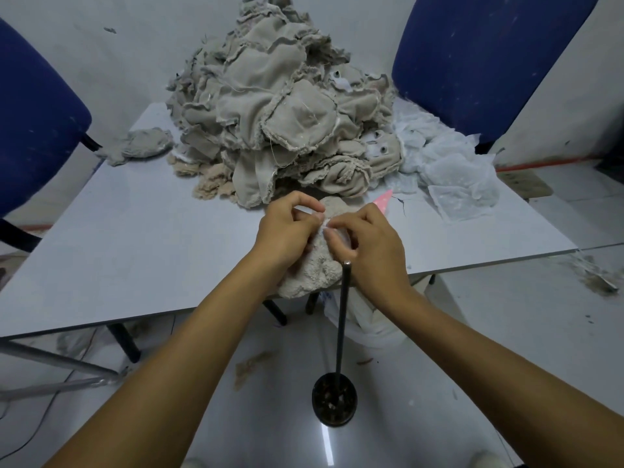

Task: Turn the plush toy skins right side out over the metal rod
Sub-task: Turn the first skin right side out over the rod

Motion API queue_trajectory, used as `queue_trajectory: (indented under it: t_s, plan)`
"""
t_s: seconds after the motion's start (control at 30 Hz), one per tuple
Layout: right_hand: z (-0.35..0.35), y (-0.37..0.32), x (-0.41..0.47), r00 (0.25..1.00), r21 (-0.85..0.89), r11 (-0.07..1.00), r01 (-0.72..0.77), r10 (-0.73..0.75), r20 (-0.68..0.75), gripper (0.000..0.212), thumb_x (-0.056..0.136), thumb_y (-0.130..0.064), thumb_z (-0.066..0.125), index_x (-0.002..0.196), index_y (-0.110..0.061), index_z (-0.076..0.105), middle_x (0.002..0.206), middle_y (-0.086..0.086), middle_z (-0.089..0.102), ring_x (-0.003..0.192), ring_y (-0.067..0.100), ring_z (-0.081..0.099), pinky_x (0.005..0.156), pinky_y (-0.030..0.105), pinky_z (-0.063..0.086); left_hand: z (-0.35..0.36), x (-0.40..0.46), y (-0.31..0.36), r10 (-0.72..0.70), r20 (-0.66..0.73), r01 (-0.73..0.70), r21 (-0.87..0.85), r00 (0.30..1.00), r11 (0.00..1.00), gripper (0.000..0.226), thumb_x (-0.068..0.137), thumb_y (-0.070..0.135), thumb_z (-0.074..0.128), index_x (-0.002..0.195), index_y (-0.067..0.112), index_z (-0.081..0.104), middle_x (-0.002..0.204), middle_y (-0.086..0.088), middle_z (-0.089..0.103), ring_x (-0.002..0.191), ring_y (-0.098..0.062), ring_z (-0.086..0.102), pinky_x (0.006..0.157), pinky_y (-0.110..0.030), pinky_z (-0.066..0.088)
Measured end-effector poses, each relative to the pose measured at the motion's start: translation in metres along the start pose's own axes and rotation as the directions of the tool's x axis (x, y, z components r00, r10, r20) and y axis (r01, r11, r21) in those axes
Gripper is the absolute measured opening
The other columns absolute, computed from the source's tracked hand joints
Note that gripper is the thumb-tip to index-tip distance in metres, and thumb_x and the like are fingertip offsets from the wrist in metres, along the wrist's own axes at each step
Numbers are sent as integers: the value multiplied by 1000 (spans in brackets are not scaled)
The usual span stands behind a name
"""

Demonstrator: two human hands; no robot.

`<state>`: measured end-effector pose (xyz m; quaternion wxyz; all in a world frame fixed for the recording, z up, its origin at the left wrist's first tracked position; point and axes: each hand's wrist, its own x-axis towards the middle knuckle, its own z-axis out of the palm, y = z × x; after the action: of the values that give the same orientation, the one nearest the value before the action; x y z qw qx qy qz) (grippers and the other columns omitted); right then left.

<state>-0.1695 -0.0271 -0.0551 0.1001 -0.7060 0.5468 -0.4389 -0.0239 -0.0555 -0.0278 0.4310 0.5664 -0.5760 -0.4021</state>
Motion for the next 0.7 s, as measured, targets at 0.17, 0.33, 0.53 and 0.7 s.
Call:
queue_trajectory:
  t_s: [0.17, 0.33, 0.53, 0.7]
  plan:
    - [-2, 2, -5, 988, -79, 988, 129, -122, 90, 23, 92, -29, 68, 112, -18, 72, 108, 2, 59, 97, 20, 56, 69, 38, 52, -1, 1, -2, 2, -32, -2, -1, 999, 1000, 14, 90, 12, 68, 86, 26, 67, 59, 4, 61, 49, -13, 55, 57, -32, 47]
    - [-9, 2, -2, 988, 97, 994, 49, -63, 144, 33, 91, -24, 70, 122, -19, 62, 108, -5, 65, 96, 14, 60, 79, 34, 52, 3, 0, 0, -7, -65, 7, -2, 998, 1000, 20, 89, 11, 68, 80, 29, 66, 63, -2, 61, 55, -20, 53, 59, -37, 46]
    - [-6, 1, 0, 993, 61, 998, 7, -15, 119, 20, 94, -29, 66, 106, -16, 75, 99, 1, 56, 92, 17, 57, 76, 43, 52, 4, -3, 2, 1, -42, -1, 0, 999, 1000, 17, 89, 9, 68, 84, 26, 66, 61, 0, 60, 56, -17, 54, 61, -36, 46]
    - [1, -3, 0, 999, 16, 999, -44, 44, 6, 18, 92, -27, 65, 108, -20, 65, 99, -7, 59, 88, 10, 55, 72, 37, 50, 3, -5, 2, 33, -3, -33, 26, 999, 999, 16, 90, 9, 66, 86, 24, 66, 57, 3, 60, 53, -15, 57, 61, -35, 49]
